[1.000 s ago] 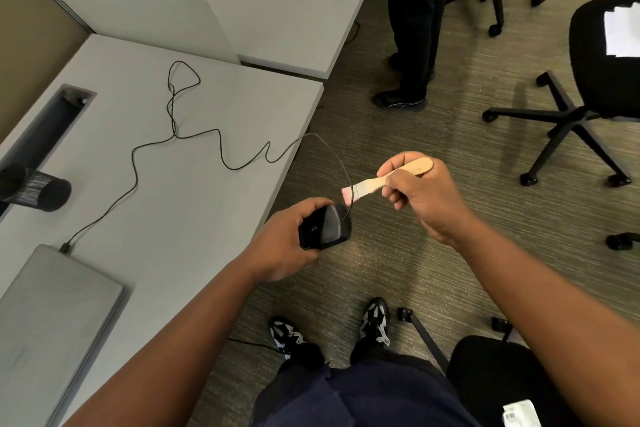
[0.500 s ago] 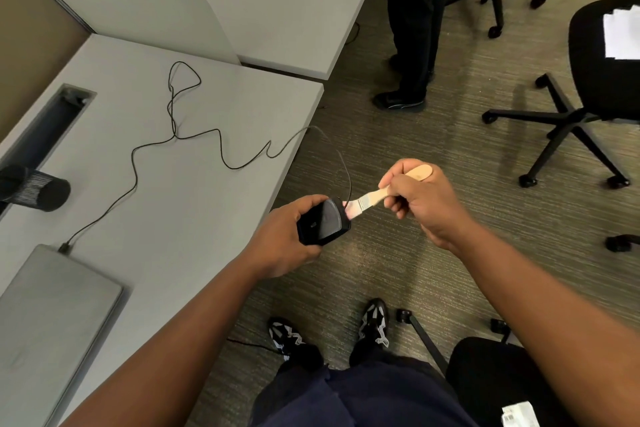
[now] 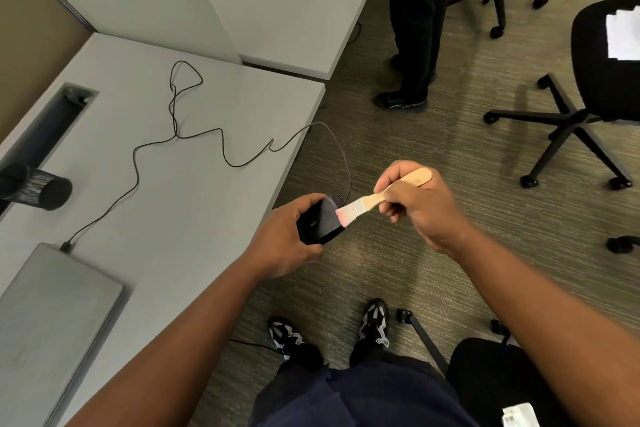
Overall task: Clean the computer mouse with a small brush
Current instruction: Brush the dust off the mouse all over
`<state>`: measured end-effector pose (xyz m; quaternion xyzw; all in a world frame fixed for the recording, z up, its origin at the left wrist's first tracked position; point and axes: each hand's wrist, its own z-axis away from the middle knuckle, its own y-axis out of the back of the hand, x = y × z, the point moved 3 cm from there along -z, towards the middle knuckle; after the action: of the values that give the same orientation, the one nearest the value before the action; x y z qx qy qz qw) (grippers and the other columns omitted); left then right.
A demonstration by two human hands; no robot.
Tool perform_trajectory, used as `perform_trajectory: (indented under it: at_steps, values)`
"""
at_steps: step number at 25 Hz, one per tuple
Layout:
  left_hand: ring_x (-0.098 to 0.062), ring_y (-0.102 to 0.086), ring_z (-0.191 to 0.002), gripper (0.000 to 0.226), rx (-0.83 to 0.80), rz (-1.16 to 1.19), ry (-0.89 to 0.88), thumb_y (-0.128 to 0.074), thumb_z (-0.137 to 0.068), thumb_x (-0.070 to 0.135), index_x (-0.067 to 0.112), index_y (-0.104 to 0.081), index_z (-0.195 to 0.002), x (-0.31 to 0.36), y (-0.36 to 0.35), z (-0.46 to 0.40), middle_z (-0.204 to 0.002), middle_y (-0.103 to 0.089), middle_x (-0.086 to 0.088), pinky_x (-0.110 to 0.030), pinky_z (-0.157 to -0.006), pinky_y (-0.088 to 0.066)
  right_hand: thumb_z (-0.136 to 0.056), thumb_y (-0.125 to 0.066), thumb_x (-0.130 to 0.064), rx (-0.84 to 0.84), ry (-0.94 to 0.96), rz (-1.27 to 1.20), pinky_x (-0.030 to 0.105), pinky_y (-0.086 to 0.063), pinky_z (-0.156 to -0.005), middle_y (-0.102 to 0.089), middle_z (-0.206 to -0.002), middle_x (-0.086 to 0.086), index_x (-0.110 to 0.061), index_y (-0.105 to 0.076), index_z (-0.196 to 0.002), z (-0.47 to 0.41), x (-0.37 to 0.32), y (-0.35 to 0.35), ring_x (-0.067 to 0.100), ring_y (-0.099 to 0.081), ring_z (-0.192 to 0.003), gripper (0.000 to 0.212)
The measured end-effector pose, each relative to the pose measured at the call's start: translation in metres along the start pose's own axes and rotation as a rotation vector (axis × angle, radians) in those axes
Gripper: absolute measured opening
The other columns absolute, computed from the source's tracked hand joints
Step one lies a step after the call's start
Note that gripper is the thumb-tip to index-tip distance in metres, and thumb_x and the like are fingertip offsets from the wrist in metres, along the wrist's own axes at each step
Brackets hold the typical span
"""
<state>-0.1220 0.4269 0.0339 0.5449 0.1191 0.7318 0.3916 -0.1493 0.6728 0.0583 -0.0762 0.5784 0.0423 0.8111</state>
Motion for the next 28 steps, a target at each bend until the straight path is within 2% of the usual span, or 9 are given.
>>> perform_trajectory:
  at_steps: [4,7,9,12,17,19,23,25,28]
  values:
    - [-0.009,-0.058,-0.127,0.093,0.033,-0.026,-0.028,-0.093,-0.074,0.011,0.032,-0.050,-0.155,0.003,0.000,0.000,-0.142,-0.058,0.014,-0.029,-0.105,-0.054,-0.078,-0.057,-0.014,0.103,0.166,0.198,0.024,-0.032,-0.042,-0.062,-0.065,0.017,-0.012,-0.067,-0.078,0.006,-0.008,-0.003,0.009,-0.045,-0.047,0.010]
    - [-0.009,-0.054,-0.122,0.091,0.061,-0.067,-0.057,-0.094,-0.074,0.015,0.025,-0.052,-0.154,0.004,-0.002,0.000,-0.135,-0.045,0.017,-0.026,-0.103,-0.053,-0.085,-0.063,-0.013,-0.074,0.236,0.154,0.046,-0.042,-0.047,-0.065,-0.078,0.028,-0.018,-0.070,-0.089,0.012,-0.014,-0.015,0.044,-0.051,-0.059,0.009]
    - [-0.001,-0.052,-0.116,0.094,0.081,-0.061,-0.055,-0.094,-0.073,0.016,0.024,-0.051,-0.157,0.005,-0.004,0.000,-0.127,-0.041,0.022,-0.012,-0.097,-0.046,-0.086,-0.068,-0.021,-0.209,0.160,0.168,0.053,-0.048,-0.058,-0.068,-0.086,0.031,-0.024,-0.072,-0.093,0.012,-0.011,-0.025,0.053,-0.058,-0.070,0.009]
    - [0.012,-0.047,-0.114,0.096,0.115,-0.054,-0.072,-0.093,-0.073,0.017,0.024,-0.050,-0.158,0.005,-0.003,0.000,-0.119,-0.041,0.029,-0.001,-0.087,-0.040,-0.083,-0.068,-0.021,-0.138,0.051,0.211,0.047,-0.050,-0.066,-0.074,-0.084,0.022,-0.026,-0.073,-0.091,0.007,-0.003,-0.025,0.032,-0.063,-0.068,0.011]
    - [0.011,-0.049,-0.113,0.093,0.156,-0.016,-0.098,-0.092,-0.071,0.023,0.027,-0.052,-0.155,0.005,-0.003,0.003,-0.117,-0.045,0.024,-0.003,-0.083,-0.044,-0.091,-0.064,-0.012,0.170,0.206,0.397,0.023,-0.036,-0.044,-0.062,-0.058,-0.014,-0.032,-0.068,-0.085,0.004,-0.007,-0.005,0.002,-0.048,-0.047,0.022]
    - [0.009,-0.053,-0.116,0.098,0.164,0.024,-0.092,-0.087,-0.065,0.031,0.036,-0.047,-0.154,0.006,-0.003,0.004,-0.122,-0.050,0.025,-0.010,-0.087,-0.050,-0.092,-0.066,-0.013,0.130,0.277,0.316,0.025,-0.040,-0.046,-0.065,-0.065,-0.012,-0.032,-0.069,-0.090,0.007,-0.014,-0.010,0.004,-0.053,-0.052,0.019]
    - [0.004,-0.062,-0.115,0.125,0.193,0.129,-0.073,-0.090,-0.064,0.030,0.062,-0.014,-0.159,0.004,-0.004,0.003,-0.126,-0.058,0.028,-0.014,-0.087,-0.053,-0.092,-0.069,-0.020,-0.259,0.126,0.127,0.039,-0.057,-0.066,-0.076,-0.089,0.015,-0.022,-0.074,-0.101,0.015,-0.015,-0.038,0.027,-0.069,-0.076,0.010]
    - [0.003,-0.063,-0.117,0.132,0.232,0.155,-0.080,-0.089,-0.064,0.032,0.068,-0.004,-0.158,0.004,-0.002,0.004,-0.127,-0.061,0.024,-0.009,-0.085,-0.053,-0.092,-0.068,-0.015,-0.237,0.068,0.128,0.038,-0.057,-0.070,-0.076,-0.089,0.019,-0.020,-0.075,-0.099,0.014,-0.012,-0.039,0.022,-0.068,-0.077,0.011]
    - [0.003,-0.064,-0.118,0.135,0.272,0.193,-0.099,-0.089,-0.063,0.032,0.063,-0.002,-0.161,0.003,-0.002,0.005,-0.123,-0.065,0.027,-0.003,-0.090,-0.048,-0.091,-0.066,-0.007,0.017,0.088,0.241,0.044,-0.049,-0.063,-0.073,-0.083,0.023,-0.023,-0.074,-0.091,0.006,-0.010,-0.020,0.025,-0.062,-0.068,0.018]
